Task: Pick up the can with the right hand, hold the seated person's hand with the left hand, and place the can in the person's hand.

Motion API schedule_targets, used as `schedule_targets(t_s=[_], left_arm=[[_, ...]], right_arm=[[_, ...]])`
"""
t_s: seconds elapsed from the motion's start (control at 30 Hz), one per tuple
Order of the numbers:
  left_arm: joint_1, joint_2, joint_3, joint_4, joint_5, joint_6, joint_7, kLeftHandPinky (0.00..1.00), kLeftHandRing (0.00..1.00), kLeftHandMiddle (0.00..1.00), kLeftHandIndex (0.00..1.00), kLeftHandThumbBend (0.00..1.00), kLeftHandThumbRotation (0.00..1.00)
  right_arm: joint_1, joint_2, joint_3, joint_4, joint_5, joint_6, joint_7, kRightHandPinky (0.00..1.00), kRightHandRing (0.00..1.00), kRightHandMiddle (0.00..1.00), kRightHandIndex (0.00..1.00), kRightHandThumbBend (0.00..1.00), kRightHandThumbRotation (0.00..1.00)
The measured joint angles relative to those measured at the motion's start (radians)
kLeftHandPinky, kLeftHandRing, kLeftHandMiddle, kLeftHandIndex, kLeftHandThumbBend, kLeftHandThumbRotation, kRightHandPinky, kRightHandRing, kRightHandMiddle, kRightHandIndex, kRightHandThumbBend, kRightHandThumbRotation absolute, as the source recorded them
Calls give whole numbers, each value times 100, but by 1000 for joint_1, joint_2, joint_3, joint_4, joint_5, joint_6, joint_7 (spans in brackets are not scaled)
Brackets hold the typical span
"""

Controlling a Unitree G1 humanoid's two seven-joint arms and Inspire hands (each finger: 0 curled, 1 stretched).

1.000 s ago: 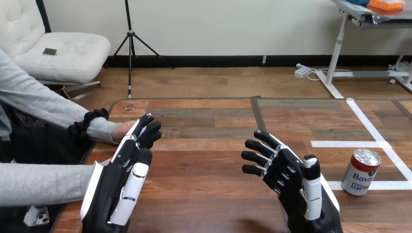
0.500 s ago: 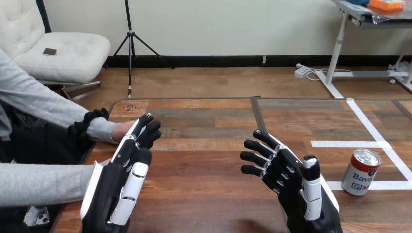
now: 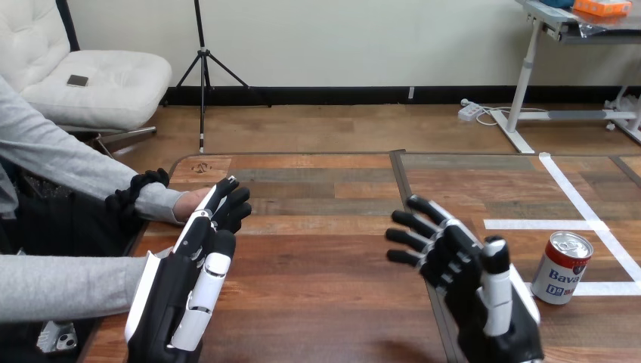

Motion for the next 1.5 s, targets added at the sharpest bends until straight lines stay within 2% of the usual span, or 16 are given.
schedule_targets(t_s=[0.17,0.47,0.9,1.5], left_arm=[[0,0,0,0,0,0,-1,91,89,90,92,40,89],[0,-1,-2,0,-14,0,-6,90,89,90,92,39,88],[-1,-2,-3,0,-24,0,-7,91,91,91,94,41,87],[-1,-3,-4,0,-24,0,-8,91,91,91,93,40,89]], right_arm=[[-20,-20,-17,1,-2,0,-14,77,83,84,88,96,100],[-85,-58,-68,28,-2,-18,-39,80,85,84,87,99,100],[-190,-119,-151,115,-2,-57,-67,82,86,85,86,100,100],[-269,-168,-221,241,-8,-99,-116,83,88,86,88,95,100]])
